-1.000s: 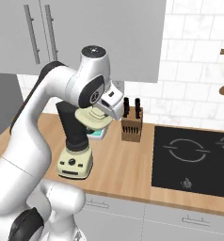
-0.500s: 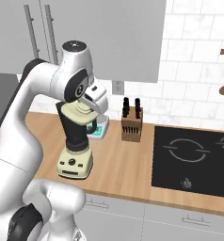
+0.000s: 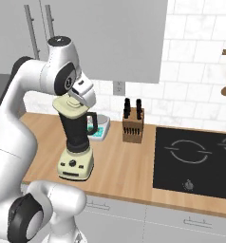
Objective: Close the lid blender by securely placing the lid on top.
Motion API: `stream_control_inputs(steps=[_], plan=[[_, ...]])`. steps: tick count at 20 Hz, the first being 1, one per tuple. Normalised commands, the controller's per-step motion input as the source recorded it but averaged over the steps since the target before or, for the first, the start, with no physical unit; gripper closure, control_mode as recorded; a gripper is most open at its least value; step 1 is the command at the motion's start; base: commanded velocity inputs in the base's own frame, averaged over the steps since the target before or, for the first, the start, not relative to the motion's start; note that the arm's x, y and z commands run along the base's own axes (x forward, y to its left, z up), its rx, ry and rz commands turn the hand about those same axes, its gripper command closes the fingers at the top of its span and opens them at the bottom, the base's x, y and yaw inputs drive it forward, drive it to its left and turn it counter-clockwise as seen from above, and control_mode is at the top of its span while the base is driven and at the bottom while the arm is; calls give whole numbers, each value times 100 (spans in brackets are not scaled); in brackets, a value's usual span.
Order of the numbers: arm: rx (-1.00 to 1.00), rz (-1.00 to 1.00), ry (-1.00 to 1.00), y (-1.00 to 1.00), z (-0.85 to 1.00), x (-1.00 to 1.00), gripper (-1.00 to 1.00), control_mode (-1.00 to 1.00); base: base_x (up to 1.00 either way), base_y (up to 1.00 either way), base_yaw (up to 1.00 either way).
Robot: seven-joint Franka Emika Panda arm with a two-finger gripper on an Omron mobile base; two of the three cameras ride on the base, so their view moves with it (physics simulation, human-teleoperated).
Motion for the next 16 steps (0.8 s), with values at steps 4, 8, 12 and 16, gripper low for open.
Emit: stream_control_inputs(steps=[4,8,12,16], plan=[[0,-5,0,17,0,30,100,-100,0,0,0],[0,-5,0,16,0,32,100,-100,0,0,0],[0,-8,0,17,0,28,100,-100,0,0,0],[0,-10,0,17,0,18,100,-100,0,0,0]])
